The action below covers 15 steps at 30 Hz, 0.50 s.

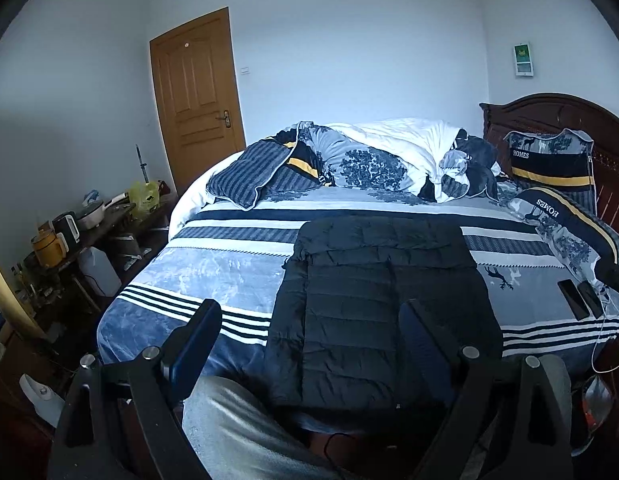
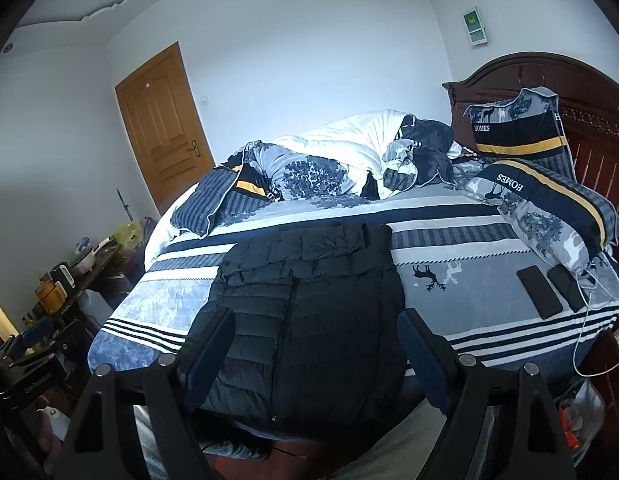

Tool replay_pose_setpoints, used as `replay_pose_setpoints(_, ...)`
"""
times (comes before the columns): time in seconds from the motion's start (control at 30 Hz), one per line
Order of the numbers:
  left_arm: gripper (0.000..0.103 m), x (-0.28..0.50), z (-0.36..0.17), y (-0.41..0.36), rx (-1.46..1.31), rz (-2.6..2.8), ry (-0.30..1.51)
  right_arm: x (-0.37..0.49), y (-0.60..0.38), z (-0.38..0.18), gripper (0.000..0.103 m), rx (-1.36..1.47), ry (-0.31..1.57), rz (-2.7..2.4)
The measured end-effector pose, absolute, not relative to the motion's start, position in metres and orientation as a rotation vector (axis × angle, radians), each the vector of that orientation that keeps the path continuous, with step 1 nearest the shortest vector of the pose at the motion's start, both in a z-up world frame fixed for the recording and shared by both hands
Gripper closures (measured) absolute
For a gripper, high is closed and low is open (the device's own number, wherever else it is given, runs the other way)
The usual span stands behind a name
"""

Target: Fold large clothes

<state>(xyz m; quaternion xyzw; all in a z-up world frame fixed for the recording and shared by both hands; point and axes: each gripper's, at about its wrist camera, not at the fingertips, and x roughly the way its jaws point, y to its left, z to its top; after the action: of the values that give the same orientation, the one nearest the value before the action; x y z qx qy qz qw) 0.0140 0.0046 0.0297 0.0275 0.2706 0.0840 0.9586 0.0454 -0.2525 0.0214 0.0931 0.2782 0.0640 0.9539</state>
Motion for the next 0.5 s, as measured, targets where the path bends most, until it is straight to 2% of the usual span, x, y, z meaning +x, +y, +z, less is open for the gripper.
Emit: replay_pose_setpoints(0.5,0.013,0.027,0.013,0.010,0.045,0.158,0.596,0.049,-0.251,0.013,0.018,0.192,0.578,0.137)
